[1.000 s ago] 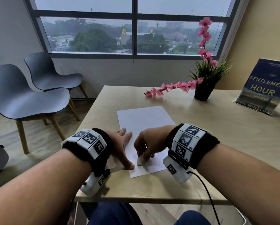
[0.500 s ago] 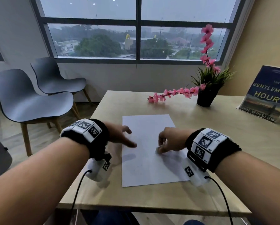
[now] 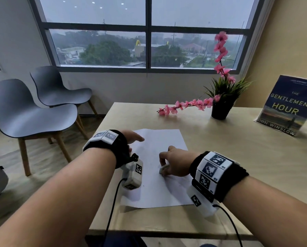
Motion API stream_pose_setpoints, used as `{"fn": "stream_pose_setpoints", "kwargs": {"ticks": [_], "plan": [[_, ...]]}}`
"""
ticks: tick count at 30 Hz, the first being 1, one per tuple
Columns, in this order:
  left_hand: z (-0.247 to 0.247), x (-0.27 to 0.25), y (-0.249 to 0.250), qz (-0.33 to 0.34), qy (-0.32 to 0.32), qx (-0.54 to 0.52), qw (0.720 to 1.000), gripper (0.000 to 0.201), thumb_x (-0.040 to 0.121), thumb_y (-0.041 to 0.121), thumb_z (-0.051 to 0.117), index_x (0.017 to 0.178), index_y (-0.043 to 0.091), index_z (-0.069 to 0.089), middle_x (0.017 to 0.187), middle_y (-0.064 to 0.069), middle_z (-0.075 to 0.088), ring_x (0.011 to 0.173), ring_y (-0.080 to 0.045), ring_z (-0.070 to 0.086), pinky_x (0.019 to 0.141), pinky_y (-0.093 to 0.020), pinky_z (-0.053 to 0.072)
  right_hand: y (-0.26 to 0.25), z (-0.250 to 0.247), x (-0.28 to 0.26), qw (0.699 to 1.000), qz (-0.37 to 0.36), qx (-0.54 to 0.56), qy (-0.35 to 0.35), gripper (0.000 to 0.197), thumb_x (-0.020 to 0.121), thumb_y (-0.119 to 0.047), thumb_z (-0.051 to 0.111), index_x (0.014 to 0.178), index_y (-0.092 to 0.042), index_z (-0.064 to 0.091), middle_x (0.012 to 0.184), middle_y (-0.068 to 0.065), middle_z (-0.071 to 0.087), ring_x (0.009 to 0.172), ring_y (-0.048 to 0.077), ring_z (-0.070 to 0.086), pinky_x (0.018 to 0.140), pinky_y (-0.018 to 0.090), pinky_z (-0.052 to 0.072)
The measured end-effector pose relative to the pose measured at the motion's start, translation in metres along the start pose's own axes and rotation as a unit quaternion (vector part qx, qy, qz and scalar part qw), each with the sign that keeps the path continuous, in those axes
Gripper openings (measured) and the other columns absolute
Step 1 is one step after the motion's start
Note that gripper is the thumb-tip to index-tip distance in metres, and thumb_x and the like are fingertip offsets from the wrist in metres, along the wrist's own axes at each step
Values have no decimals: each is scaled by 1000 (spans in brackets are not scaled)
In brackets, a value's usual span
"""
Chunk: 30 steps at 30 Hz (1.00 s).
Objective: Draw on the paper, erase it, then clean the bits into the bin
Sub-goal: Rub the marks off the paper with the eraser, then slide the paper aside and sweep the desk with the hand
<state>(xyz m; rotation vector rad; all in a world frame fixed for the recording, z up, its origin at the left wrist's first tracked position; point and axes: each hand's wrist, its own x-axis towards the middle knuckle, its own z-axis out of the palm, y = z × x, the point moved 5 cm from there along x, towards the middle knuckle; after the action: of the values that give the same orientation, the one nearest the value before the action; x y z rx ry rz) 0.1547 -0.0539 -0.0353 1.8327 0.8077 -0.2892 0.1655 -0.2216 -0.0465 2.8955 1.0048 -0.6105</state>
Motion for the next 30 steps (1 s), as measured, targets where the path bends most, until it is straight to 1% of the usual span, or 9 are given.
{"fn": "stream_pose_setpoints", "kwargs": {"ticks": [4, 9, 11, 14, 17, 21, 23, 27, 30], "plan": [[-2, 5, -3, -16, -1, 1, 1000, 34, 89, 23, 65, 108, 7, 42, 73, -6, 36, 56, -15, 34, 32, -17, 40, -3, 1, -1, 1000, -6, -1, 4, 39, 93, -42, 58, 123, -18, 54, 129, 10, 43, 112, 33, 55, 90, 35, 45], [-11, 4, 0, 7, -27, 23, 999, 33, 88, 29, 63, 112, 7, 55, 103, -9, 56, 85, -24, 53, 44, -23, 46, -6, 0, 0, 1000, -7, -9, 7, 41, 92, -44, 59, 124, -18, 55, 131, 9, 43, 113, 32, 56, 87, 34, 44], [-14, 1, 4, 40, -24, 10, 999, 21, 86, 18, 64, 102, 7, 57, 100, -11, 59, 82, -27, 57, 53, -31, 52, -7, 0, 0, 1000, -6, -9, 8, 42, 91, -44, 61, 123, -18, 57, 131, 9, 45, 113, 31, 56, 88, 35, 45], [-26, -4, 12, 133, 31, 23, 990, 20, 76, -5, 63, 93, 4, 59, 104, -21, 64, 89, -34, 62, 80, -50, 54, -10, -5, 0, 999, -12, 10, 29, 38, 91, -39, 63, 119, -13, 62, 126, 9, 56, 111, 29, 58, 82, 30, 45], [-52, -17, 16, 222, 99, 26, 970, 25, 70, -7, 60, 84, 13, 55, 88, -11, 64, 86, -30, 62, 80, -46, 54, 4, -25, -1, 990, 12, 97, 105, 31, 88, -39, 67, 106, -14, 67, 116, 8, 66, 104, 25, 61, 76, 25, 41], [-88, -45, 4, 298, 112, -86, 944, 32, 80, -14, 63, 78, 16, 51, 84, -7, 57, 71, -21, 57, 59, -26, 54, 34, -58, -9, 920, 47, 297, 253, 22, 76, -44, 78, 79, -27, 64, 123, 5, 50, 113, 23, 53, 94, 29, 43], [-103, -58, -5, 317, 124, -102, 935, 30, 83, -8, 64, 79, 19, 51, 82, -3, 60, 70, -15, 58, 51, -25, 46, 28, -67, -11, 896, 0, 361, 257, 21, 74, -42, 81, 77, -27, 67, 114, 0, 59, 108, 17, 55, 88, 27, 40], [-130, -68, -22, 357, 159, -126, 912, 15, 85, 3, 66, 92, 13, 57, 89, -4, 66, 89, -26, 63, 66, -30, 44, -9, -79, -11, 872, -87, 404, 262, 20, 71, -40, 84, 77, -27, 69, 88, -11, 67, 84, 4, 58, 76, 22, 41], [-147, -84, -32, 403, 198, -109, 887, 23, 88, 6, 64, 102, 20, 53, 99, -2, 64, 89, -20, 64, 69, -20, 52, -27, -98, -26, 802, -134, 406, 416, 17, 75, -32, 82, 80, -23, 68, 81, -7, 69, 75, 1, 59, 70, 11, 41]]}}
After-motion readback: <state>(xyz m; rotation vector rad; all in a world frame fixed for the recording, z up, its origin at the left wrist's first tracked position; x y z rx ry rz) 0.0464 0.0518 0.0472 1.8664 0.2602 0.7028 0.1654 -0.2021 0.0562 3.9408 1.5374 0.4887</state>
